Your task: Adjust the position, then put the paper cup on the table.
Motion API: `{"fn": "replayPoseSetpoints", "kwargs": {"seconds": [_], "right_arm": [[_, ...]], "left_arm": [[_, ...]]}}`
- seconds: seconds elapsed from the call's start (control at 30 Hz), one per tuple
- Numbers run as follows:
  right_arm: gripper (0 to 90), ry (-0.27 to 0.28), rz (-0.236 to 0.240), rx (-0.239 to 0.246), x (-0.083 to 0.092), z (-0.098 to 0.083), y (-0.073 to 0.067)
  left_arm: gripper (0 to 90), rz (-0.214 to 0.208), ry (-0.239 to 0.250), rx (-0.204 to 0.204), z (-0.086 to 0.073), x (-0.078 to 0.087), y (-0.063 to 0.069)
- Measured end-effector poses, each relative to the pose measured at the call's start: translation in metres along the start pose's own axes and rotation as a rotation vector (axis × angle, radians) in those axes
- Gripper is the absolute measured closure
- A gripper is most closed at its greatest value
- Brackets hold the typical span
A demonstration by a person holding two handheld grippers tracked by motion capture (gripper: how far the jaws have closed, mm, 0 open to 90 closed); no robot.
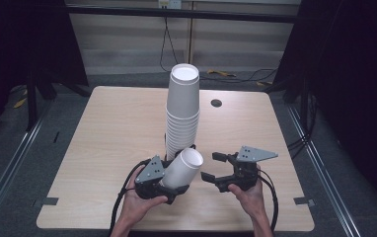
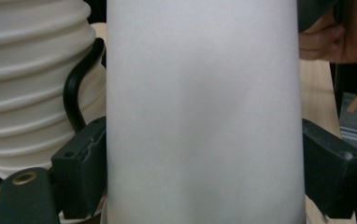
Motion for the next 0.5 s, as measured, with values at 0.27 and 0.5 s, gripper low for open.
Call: {"fn": "replayPoseSetpoints", "kwargs": {"seconds": [0.27, 0.5], "right_arm": [[14.8, -0.079, 0.011, 0.039, -0.002, -0.008, 0.000], [15.3, -0.126, 0.022, 0.049, -0.003, -0.012, -0.001]], "left_arm": [[14.7, -0.015, -0.071, -0.043, 0.000, 0.001, -0.002], [14.9, -0.037, -0.120, -0.056, 0.001, 0.004, -0.004]]}}
Point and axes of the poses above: each handheld gripper's, and its own axes: x roughly backward along the jaws, z roughly out of its top, y roughly to its right, the point moved 9 cm from there along -x, roughly forward along the jaws, and after that the axes turned 3 degrees about y, right-handed, at the moved point
